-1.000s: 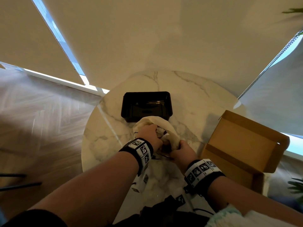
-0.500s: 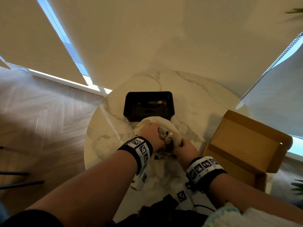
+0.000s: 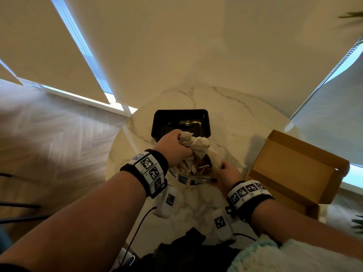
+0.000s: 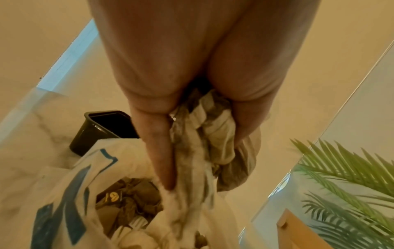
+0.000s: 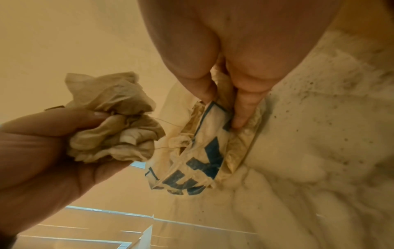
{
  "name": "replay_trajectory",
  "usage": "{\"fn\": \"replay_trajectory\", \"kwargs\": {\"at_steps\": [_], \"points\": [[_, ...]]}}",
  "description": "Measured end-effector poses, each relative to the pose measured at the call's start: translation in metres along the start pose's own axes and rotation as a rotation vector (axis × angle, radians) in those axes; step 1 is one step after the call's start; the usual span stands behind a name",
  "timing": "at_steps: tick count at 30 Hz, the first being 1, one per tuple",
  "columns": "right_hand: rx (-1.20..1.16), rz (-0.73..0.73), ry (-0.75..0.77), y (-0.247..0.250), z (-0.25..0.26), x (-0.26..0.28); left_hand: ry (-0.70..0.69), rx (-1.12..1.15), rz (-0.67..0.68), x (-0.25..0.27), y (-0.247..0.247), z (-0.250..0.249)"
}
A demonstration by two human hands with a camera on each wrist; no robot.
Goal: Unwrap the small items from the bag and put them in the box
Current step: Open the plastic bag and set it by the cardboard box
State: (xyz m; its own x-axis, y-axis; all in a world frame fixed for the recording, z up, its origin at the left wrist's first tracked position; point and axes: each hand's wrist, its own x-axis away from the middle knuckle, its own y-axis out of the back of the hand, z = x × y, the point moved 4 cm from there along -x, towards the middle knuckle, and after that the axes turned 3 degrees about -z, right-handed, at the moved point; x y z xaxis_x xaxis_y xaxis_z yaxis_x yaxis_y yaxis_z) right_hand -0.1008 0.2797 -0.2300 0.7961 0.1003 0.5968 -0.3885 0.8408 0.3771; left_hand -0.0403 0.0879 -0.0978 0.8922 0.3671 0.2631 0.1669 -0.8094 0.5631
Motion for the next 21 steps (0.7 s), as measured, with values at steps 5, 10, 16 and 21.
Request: {"fn": "replay_trajectory", "kwargs": {"at_steps": [5,10,16,21], "points": [[-0.244,0.053,-0.038,0.0,-0.002,0.005,-0.02,0.181,-0.056,0.012,0.01,-0.009],[-0.354,0.106,-0.039,0.003,0.001,0.012,-0.035,0.418,-0.071,0.024,0.018,-0.017],[-0.239,-0.002,0.006,0.033,0.016,0.018,0.007,0.676,-0.016,0.029,0.022,-0.023],[-0.508,0.037,0.205,0.056,0.059,0.063,-0.01,0.835,0.083,0.031,0.017,-0.036]]}}
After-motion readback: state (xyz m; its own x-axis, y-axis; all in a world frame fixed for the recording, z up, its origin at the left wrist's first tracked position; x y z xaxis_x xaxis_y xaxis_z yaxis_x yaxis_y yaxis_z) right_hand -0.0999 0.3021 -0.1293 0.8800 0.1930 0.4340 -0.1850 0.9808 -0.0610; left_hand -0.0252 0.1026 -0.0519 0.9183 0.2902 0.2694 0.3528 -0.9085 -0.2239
